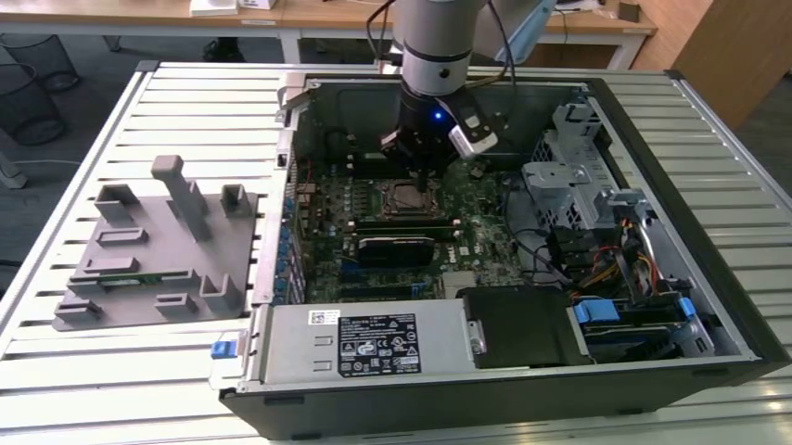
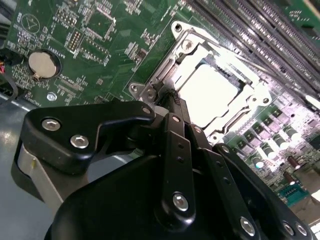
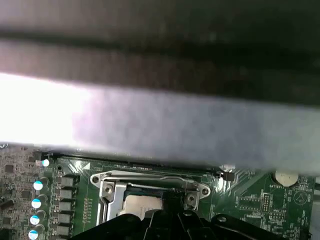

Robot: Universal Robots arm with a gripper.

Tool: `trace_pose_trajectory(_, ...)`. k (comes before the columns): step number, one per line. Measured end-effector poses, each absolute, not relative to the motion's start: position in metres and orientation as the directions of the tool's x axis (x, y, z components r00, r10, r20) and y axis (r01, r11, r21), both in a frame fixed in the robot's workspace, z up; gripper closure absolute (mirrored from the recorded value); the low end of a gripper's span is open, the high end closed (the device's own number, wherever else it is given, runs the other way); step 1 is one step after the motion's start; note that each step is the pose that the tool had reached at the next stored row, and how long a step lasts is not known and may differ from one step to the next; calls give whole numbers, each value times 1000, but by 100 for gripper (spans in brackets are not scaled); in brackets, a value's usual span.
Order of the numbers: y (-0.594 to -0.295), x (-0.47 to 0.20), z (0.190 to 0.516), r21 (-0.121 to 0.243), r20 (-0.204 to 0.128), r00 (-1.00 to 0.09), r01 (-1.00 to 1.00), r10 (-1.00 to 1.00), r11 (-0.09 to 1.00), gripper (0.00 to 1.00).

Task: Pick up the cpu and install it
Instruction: 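Install the second cpu locking lever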

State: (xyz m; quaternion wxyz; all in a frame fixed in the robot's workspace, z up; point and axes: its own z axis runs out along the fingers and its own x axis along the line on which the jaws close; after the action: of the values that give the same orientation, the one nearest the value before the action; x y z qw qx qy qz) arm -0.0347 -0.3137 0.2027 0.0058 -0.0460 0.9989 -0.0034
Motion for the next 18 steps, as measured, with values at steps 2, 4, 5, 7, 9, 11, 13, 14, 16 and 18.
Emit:
trace_pose_trajectory(2, -317, -35, 203, -7, -11, -996, -92, -92, 996, 89)
trace_pose_trajectory(4, -319, -34, 203, -7, -11, -996, -92, -92, 996, 89)
trace_pose_trajectory(5, -320, -34, 203, -7, -11, -996, -92, -92, 996, 89)
trace_pose_trajectory(7, -320, -34, 205, -6, -12, -996, -92, -92, 996, 89)
trace_pose_trajectory(9, -320, -34, 210, -5, -12, -996, -92, -92, 996, 89)
trace_pose_trajectory(11, -320, -34, 217, -4, -12, -996, -92, -92, 996, 89)
trace_pose_trajectory(13, -320, -34, 225, -4, -12, -996, -92, -92, 996, 89)
trace_pose_trajectory(14, -320, -34, 228, -4, -12, -996, -92, -92, 996, 89)
trace_pose_trajectory(16, -320, -34, 233, -4, -11, -996, -92, -92, 996, 89)
trace_pose_trajectory(18, -320, -34, 235, -4, -10, -996, -92, -92, 996, 89)
